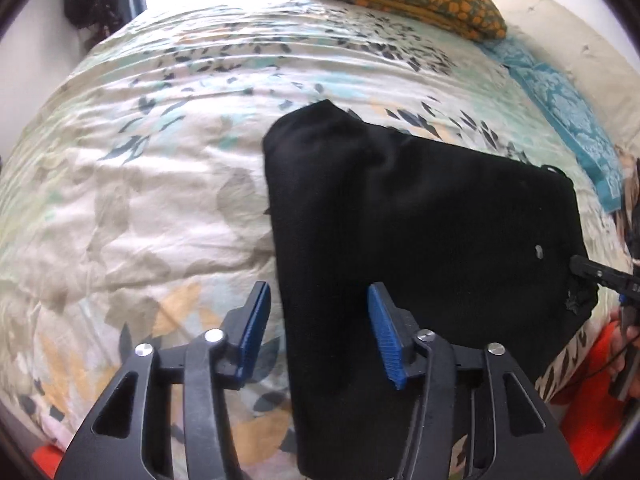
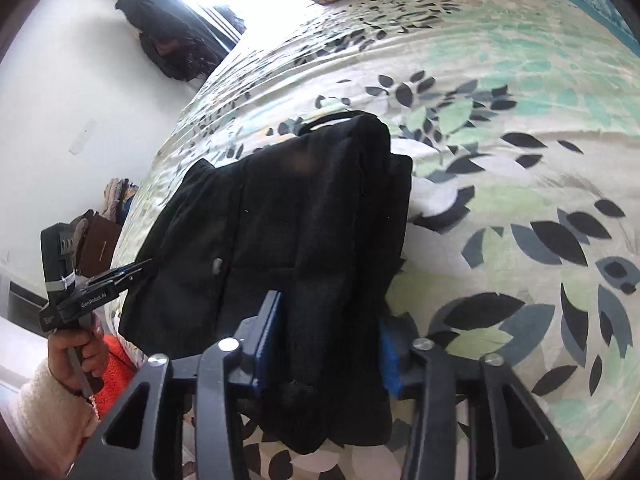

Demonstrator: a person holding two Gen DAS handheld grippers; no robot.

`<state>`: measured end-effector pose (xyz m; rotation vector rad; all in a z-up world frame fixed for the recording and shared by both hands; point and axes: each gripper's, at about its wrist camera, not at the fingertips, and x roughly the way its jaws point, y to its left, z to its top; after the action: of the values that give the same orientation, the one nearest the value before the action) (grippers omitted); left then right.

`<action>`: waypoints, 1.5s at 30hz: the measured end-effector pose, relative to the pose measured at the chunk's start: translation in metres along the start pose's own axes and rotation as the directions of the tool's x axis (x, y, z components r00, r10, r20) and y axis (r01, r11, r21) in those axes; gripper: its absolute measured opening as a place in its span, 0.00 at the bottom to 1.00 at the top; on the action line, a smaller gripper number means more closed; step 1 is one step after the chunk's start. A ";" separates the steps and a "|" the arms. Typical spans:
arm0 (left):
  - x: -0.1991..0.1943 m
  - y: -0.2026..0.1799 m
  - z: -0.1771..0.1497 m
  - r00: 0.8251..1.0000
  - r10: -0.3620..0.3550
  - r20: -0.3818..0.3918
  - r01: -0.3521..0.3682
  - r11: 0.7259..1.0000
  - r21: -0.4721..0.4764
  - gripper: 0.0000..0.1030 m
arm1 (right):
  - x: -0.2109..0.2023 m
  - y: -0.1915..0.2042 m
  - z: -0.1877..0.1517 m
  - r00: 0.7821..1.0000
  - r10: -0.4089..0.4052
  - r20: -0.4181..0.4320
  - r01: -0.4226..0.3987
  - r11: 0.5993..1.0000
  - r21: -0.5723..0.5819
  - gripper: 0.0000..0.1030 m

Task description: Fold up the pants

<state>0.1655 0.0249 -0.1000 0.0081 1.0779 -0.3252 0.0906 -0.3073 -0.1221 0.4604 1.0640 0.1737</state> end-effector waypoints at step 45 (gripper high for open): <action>-0.202 -0.109 -0.080 0.972 0.214 0.097 -0.214 0.977 -0.013 0.98 | -0.168 0.204 -0.109 0.861 -0.433 0.265 0.486 0.854 -0.184 1.00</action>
<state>-0.0188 -0.0138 0.0531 0.1049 0.9699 -0.1285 -0.0690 -0.1546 0.0594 -0.0132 0.8966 -0.1726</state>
